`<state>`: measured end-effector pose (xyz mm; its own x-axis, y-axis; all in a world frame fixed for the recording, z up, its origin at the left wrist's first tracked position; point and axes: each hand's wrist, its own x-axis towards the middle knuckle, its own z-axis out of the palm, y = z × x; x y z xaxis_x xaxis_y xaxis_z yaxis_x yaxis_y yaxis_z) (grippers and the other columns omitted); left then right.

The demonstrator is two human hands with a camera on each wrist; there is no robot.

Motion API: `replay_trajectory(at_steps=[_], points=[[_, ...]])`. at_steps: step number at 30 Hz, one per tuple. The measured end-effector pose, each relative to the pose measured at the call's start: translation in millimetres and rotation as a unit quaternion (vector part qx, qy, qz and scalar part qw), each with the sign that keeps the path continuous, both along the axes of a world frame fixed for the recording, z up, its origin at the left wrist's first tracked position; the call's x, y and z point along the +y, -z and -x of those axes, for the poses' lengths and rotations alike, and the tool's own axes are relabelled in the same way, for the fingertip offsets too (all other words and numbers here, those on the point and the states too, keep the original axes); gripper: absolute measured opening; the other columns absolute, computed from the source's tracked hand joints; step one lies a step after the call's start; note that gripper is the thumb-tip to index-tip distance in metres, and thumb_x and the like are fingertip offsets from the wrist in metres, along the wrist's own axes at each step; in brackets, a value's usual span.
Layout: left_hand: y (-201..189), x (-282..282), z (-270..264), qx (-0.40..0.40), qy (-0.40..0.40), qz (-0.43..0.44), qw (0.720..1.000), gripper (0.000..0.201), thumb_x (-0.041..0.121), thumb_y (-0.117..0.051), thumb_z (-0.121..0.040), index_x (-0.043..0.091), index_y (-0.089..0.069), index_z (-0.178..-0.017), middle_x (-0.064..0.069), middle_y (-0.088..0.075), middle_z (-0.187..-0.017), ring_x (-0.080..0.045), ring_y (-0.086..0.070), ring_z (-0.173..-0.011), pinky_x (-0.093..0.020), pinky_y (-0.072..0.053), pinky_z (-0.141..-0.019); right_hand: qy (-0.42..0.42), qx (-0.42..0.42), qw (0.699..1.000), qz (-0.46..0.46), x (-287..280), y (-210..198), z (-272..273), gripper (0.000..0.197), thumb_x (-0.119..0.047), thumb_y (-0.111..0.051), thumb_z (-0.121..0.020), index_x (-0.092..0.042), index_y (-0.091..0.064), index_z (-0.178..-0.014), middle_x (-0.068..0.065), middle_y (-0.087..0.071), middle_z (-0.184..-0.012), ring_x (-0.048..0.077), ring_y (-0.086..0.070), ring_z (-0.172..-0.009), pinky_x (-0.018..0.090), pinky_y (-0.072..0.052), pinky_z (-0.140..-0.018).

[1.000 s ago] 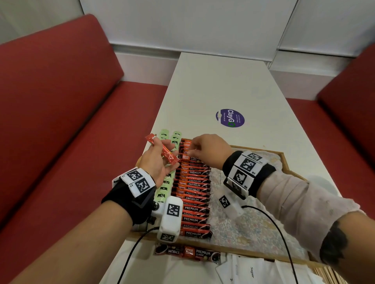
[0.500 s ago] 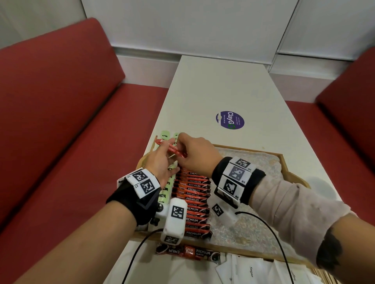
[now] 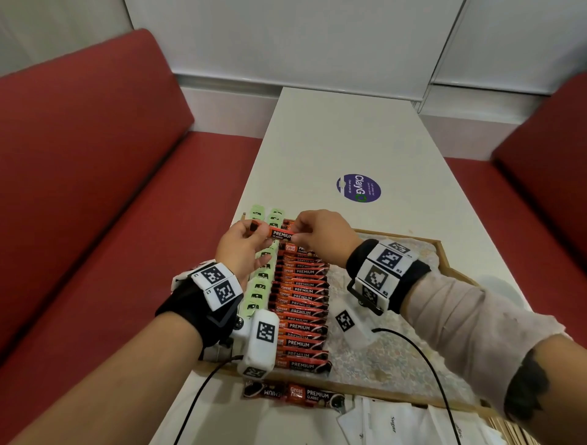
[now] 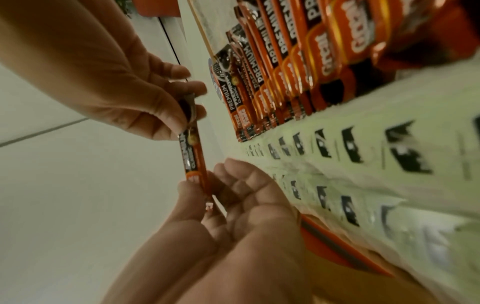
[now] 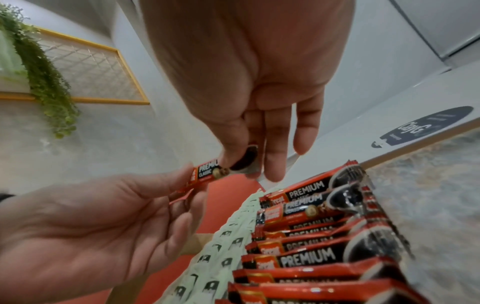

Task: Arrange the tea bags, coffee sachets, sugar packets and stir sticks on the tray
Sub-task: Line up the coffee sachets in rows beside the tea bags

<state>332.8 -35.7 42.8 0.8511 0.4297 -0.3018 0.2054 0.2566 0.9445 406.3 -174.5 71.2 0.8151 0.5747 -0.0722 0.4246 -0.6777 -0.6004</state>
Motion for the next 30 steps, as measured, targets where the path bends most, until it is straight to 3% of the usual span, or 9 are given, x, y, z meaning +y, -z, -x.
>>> replay_trajectory(at_steps=[4,8,17,23,30], points=[[4.0,2.0,-3.6,0.008,0.011,-0.092,0.996,0.009,0.012,-0.059,-0.092,0.021,-0.058,-0.092,0.007,-0.056,-0.083,-0.007,-0.049,-0.068,-0.020,-0.041,-0.052,0.031,-0.001,0.999,0.031,-13.0,3.8,-7.5,0.009,-0.019,-0.069,-0.085,-0.014,-0.068,-0.094,0.002,-0.068,-0.092,0.015,-0.058,-0.083,0.025,-0.041,-0.074],[7.1,2.7,-5.5,0.007,-0.001,-0.111,0.994,0.017,0.003,-0.056,-0.092,0.014,-0.055,-0.104,0.006,-0.052,-0.082,-0.006,-0.044,-0.061,-0.016,-0.036,-0.044,0.051,0.003,0.996,0.069,-23.1,9.1,-11.4,0.008,-0.018,-0.072,-0.082,-0.014,-0.070,-0.087,0.003,-0.069,-0.088,0.017,-0.061,-0.083,0.027,-0.044,-0.074],[15.9,4.5,-5.4,0.027,0.010,-0.115,0.993,0.019,0.006,-0.058,-0.091,0.019,-0.058,-0.105,0.008,-0.057,-0.089,-0.006,-0.050,-0.066,-0.022,-0.040,-0.053,0.066,0.012,0.991,0.116,-27.8,19.5,-11.7,0.009,-0.019,-0.072,-0.081,-0.018,-0.064,-0.077,-0.003,-0.066,-0.082,0.017,-0.062,-0.084,0.032,-0.051,-0.080],[19.8,5.4,-6.1,0.032,0.007,-0.100,0.994,0.020,0.008,-0.059,-0.091,0.028,-0.058,-0.092,0.008,-0.059,-0.090,-0.006,-0.050,-0.067,-0.023,-0.040,-0.054,0.065,0.015,0.989,0.132,-26.3,19.9,-11.9,0.009,-0.023,-0.073,-0.080,-0.019,-0.065,-0.079,-0.004,-0.066,-0.084,0.017,-0.062,-0.085,0.030,-0.049,-0.077],[20.0,1.2,-5.9,0.025,0.007,-0.083,0.996,0.018,0.005,-0.058,-0.091,0.017,-0.059,-0.104,0.007,-0.057,-0.089,-0.005,-0.051,-0.066,-0.020,-0.038,-0.051,0.066,0.026,0.989,0.127,-26.3,19.1,-11.2,0.016,-0.024,-0.078,-0.076,-0.018,-0.063,-0.080,-0.003,-0.067,-0.085,0.017,-0.061,-0.084,0.028,-0.046,-0.073]])
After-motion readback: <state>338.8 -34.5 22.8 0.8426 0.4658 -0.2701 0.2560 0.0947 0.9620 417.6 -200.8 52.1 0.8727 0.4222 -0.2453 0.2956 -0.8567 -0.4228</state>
